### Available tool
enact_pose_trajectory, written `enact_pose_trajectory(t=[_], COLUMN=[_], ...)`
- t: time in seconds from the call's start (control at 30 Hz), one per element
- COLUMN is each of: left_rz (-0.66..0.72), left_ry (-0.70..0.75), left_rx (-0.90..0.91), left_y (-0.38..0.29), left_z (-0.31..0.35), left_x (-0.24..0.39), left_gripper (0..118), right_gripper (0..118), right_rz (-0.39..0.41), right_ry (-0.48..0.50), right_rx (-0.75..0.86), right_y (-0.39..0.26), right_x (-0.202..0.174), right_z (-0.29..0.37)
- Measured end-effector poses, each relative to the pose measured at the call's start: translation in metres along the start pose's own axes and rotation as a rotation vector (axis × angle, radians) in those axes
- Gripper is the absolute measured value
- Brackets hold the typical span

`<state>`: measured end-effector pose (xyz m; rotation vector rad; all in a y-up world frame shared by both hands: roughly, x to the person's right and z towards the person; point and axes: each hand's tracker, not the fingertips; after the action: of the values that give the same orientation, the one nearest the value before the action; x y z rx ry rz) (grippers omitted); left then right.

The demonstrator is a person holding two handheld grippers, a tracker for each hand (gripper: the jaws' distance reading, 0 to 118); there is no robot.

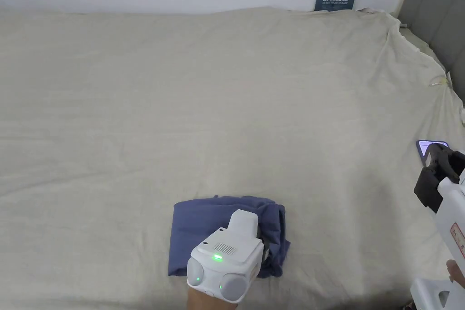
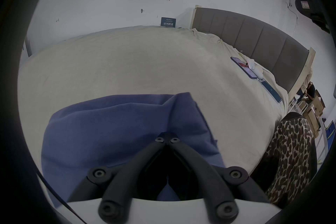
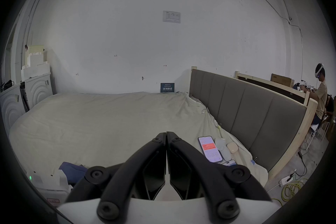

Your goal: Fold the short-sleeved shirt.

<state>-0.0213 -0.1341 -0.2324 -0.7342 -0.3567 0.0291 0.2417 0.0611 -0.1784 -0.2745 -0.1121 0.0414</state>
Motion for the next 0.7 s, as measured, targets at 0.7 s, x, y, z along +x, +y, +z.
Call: enact_pose_trajectory(t=[0.7], left_rz=[0.018], left_ry=[-0.120], left_rx=[0.177], left_y=[0.032], left_z=[0.043], left_x=[0.020], left_gripper=[0], right_gripper=[0], right_rz=[0.000], right_ry=[0.019], right_rx=[0.014], right_y=[0.005], right_x=[-0.009], right_z=[0.001])
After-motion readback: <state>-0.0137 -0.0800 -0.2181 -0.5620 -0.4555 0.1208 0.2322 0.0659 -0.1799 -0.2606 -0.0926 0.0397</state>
